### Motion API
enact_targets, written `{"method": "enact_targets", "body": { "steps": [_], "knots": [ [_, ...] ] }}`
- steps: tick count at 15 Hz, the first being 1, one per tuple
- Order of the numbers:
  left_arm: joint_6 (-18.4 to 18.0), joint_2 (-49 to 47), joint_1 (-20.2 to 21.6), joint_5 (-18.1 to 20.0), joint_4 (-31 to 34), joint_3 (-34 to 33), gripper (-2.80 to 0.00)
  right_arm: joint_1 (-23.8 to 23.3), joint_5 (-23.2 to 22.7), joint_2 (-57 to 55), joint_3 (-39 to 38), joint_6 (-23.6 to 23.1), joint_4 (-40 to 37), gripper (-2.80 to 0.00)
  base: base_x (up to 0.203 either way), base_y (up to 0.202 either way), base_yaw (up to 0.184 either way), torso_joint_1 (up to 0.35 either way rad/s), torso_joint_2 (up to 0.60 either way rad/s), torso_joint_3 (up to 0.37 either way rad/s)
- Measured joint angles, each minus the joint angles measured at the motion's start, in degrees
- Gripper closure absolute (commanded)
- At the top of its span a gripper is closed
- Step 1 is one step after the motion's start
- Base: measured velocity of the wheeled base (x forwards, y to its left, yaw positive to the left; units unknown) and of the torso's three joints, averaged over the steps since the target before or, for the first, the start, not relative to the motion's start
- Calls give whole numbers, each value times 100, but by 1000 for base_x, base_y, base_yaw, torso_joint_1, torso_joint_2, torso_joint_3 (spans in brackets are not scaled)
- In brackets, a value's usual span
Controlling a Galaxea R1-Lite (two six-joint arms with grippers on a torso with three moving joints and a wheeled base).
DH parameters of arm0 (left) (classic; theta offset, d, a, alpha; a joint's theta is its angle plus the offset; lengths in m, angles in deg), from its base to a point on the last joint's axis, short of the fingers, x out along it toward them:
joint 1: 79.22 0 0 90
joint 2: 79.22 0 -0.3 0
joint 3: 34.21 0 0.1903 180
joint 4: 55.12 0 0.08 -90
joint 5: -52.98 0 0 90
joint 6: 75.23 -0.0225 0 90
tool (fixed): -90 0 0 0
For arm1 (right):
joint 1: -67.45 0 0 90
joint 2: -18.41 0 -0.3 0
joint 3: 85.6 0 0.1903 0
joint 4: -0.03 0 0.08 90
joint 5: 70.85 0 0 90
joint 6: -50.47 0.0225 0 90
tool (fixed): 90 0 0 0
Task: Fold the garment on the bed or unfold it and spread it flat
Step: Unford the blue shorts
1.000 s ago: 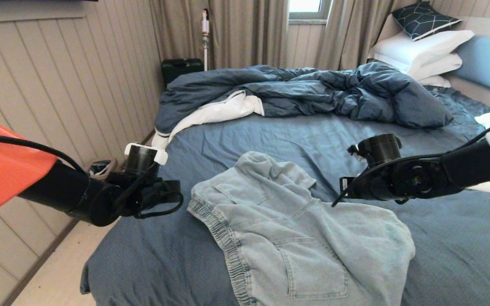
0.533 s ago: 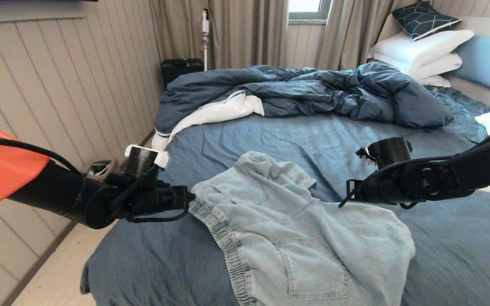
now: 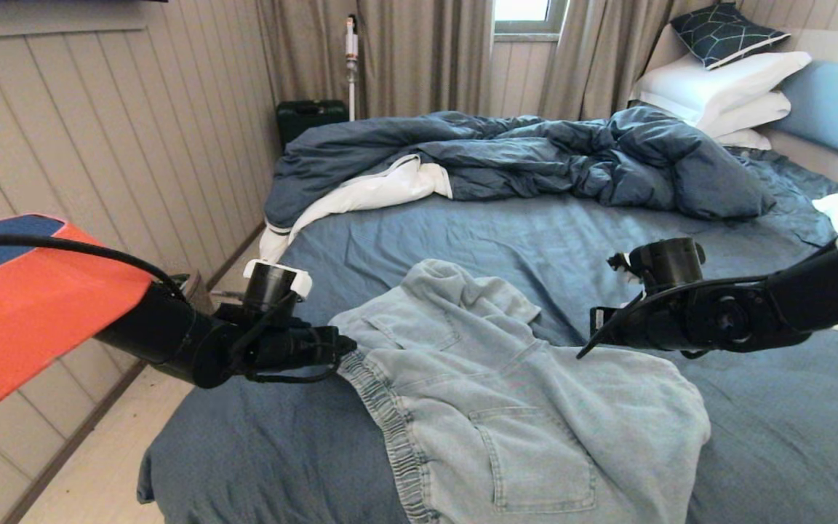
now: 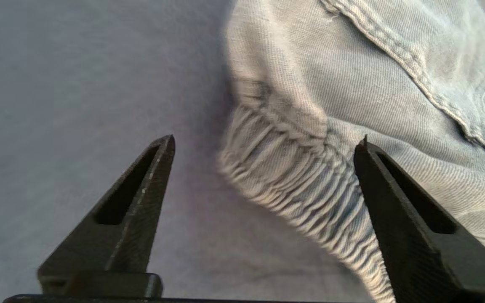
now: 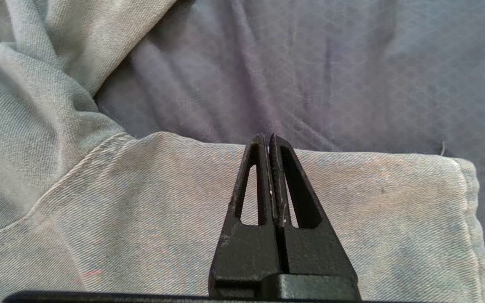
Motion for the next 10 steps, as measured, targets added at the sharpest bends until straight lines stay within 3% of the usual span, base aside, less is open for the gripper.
{"method": "enact_targets", "body": {
  "steps": [8,9,10],
  "knots": [
    [151,-521,-376,-13,35,591,-280,-181,-293,80,-84,2,99,0,0,0,0,0,0,0],
    [151,-577,-403,-9,38,615,0,-202,-301,85,-104,3,124,0,0,0,0,0,0,0],
    [149,-624,-423,-16,29,633,0,-223,-308,89,-134,3,127,0,0,0,0,0,0,0]
  ]
}}
